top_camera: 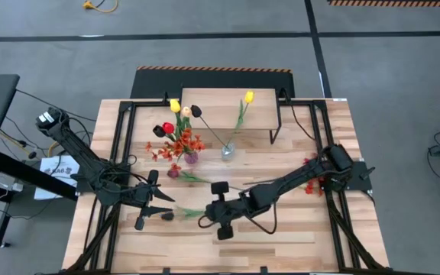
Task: Pick and place flowers into a vace then onto a shelf
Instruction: Put the black tulip into the transparent vase
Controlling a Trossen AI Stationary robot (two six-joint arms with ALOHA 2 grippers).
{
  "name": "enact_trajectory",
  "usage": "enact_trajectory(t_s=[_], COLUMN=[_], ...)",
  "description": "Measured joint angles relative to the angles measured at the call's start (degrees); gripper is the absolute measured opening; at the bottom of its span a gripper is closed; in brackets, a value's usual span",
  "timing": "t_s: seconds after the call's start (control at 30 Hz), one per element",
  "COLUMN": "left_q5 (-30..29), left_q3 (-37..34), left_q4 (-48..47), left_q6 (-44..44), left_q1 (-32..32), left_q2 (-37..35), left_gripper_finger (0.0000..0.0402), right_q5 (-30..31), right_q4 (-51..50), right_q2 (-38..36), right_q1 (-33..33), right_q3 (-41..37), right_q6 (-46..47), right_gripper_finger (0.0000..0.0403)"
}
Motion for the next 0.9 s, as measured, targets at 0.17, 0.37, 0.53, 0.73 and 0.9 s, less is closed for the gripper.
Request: enact_trajectory(t_s=[0.17,0.37,0.53,0.73,0.9], left_q5=[0.0,0.0,0.0,0.0,0.0], left_q3=[0.0,0.0,0.0,0.0,0.0], left_q4=[0.0,0.0,0.0,0.0,0.0], left_q6=[0.0,0.0,0.0,-0.3,-0.5], left_q1=[0.0,0.0,0.0,0.0,0.0], left_q2=[0.0,0.0,0.0,0.0,0.0], left_gripper_finger=[0.0119,0.0119,0.0119,0.0119,0.0119], right_q5=[-7.6,-18.1,-23.5,-22.7,-13.8], right_q4=[-2.2,0.2,9.7,24.7,34.1], right_q2=[-2.6,-4.4,-4.8,-4.8,-4.8], right_q1=[0.7,1.5,2.3,2.0,2.4], right_q3=[0.0,0.0,0.1,0.1,0.1], right_q6=[-2.1,-7.0,-12.3,-13.5,-13.1], right_gripper_finger=[0.0,0.0,0.0,0.0,0.0])
